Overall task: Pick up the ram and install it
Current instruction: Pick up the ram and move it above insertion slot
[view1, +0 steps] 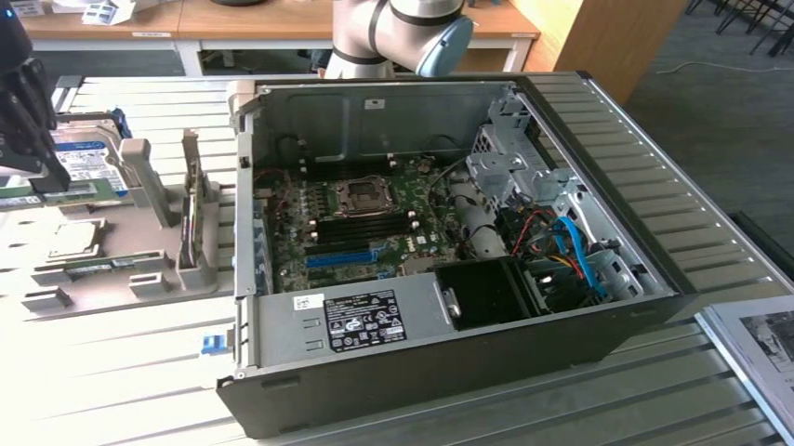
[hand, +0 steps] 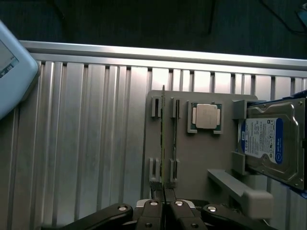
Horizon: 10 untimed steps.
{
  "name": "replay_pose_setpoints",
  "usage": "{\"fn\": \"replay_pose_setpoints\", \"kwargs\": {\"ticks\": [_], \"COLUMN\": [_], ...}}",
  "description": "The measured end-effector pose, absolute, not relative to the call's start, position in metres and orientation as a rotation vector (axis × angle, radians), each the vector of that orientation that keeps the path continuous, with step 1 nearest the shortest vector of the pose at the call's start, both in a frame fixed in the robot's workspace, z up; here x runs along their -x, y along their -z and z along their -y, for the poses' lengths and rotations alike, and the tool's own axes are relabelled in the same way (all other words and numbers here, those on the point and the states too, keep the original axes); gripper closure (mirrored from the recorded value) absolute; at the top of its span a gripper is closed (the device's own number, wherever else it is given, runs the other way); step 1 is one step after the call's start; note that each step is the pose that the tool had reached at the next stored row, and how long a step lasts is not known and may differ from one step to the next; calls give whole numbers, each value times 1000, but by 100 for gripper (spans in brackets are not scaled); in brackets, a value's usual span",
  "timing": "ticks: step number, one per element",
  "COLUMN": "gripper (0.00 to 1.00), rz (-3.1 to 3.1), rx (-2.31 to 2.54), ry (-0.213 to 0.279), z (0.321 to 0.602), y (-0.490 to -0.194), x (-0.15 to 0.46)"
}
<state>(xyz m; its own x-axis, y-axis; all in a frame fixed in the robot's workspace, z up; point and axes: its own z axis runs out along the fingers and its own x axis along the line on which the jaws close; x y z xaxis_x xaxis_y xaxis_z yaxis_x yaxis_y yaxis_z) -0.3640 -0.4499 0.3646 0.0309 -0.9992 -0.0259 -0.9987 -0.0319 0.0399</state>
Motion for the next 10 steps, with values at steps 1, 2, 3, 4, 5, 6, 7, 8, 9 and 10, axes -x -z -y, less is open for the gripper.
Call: {"fn": "replay_pose_setpoints", "kwargs": {"ticks": [1,2,3,4,5,6,7,8,9,10], "gripper": [88,88,88,88,88,88,88,88,88,88], "rz": [2178,2178,2178,2179,2178,2179,2179,2179,2179,2179], "rx": [-2248,-2248,-2248,-2248,-2248,-2248,-2248,-2248,-2248,-2247], "ry": [73,73,73,73,73,73,73,73,73,73], "z": [450,450,450,450,450,450,450,450,450,450], "y": [-366,-367,-368,-370,-371,-372,-374,-375,-376,-377], "x": [364,364,364,364,364,364,363,363,363,363]}}
